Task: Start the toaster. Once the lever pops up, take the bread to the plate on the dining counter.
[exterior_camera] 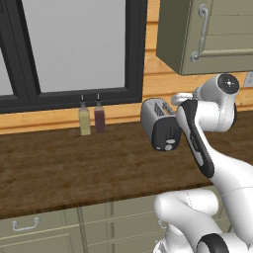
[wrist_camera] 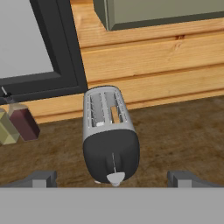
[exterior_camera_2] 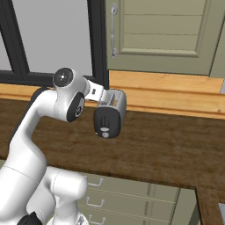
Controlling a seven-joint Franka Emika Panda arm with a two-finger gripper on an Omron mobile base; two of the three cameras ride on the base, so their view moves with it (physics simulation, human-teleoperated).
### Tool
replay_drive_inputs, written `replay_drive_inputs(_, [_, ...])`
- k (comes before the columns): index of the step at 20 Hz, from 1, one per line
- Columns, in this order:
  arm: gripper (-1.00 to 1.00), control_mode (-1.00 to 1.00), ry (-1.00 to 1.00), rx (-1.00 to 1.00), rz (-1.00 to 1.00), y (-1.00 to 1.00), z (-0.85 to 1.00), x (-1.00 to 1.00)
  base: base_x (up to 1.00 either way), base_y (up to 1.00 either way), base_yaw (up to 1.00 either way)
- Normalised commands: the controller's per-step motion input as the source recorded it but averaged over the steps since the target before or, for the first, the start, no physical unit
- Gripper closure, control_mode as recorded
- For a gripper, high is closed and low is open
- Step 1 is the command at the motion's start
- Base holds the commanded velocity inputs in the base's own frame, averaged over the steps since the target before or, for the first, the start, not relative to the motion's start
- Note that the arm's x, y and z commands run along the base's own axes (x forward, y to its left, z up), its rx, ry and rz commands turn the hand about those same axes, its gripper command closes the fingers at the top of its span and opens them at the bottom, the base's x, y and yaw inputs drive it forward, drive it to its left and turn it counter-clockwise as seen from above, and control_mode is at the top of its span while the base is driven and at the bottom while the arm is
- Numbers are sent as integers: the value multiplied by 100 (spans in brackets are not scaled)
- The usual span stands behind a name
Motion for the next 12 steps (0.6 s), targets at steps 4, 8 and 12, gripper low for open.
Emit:
replay_drive_inputs(4, [-100, -100, 0, 0, 0, 0, 0, 0, 0, 0, 0])
replay_drive_inputs(8, [-100, -100, 0, 0, 0, 0, 0, 0, 0, 0, 0])
replay_drive_inputs(12, [-100, -100, 0, 0, 0, 0, 0, 0, 0, 0, 0])
